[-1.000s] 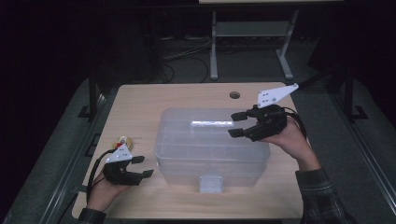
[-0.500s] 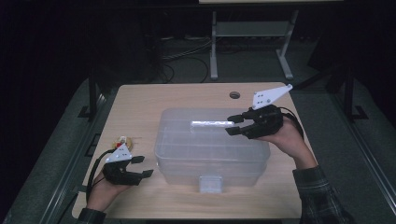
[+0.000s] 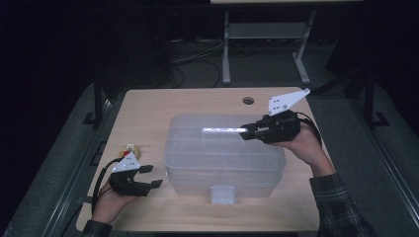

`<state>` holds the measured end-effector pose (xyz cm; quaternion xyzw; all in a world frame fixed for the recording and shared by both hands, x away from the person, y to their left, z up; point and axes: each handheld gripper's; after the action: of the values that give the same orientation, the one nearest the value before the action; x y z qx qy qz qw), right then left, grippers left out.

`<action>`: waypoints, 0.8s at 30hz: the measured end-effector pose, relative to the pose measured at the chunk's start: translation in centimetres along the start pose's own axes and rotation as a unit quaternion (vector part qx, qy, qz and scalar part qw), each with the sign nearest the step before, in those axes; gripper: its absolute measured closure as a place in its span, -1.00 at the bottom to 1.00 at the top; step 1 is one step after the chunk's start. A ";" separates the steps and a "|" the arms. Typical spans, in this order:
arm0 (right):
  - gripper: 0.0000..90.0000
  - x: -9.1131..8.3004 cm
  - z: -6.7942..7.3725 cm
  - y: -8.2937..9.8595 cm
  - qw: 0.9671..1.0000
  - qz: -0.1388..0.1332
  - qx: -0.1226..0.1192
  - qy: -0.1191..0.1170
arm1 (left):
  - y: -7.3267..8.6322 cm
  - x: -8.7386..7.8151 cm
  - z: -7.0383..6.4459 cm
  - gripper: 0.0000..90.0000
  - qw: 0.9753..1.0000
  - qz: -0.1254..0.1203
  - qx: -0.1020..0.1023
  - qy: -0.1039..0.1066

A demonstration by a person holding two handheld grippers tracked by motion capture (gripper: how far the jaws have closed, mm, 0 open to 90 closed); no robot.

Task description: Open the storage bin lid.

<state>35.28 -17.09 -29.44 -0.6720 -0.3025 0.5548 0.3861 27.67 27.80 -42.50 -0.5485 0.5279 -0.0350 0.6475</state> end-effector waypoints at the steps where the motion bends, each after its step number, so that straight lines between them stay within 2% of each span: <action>1: 0.66 0.0 0.0 0.0 1.000 0.000 -0.001 -0.001 | 0.0 0.0 0.0 -0.28 1.000 0.000 0.000 0.000; 8: 0.68 0.0 -0.3 -0.3 1.000 0.008 -0.003 -0.005 | 0.0 -0.1 0.0 -0.28 1.000 -0.001 0.000 -0.001; 24: 0.72 -0.3 -1.2 -1.1 1.000 0.012 0.011 -0.022 | 0.0 -0.2 0.1 -0.27 1.000 -0.001 0.001 0.000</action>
<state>36.45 -17.03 -28.27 -0.6592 -0.2970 0.5770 0.3799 27.70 28.00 -42.43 -0.5486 0.5273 -0.0364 0.6479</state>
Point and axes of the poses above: each handheld gripper's, and its own axes: x roughly forward along the jaws, y roughly out of its underside, z roughly to its left, and after that the axes turned 7 degrees about -x, right-handed
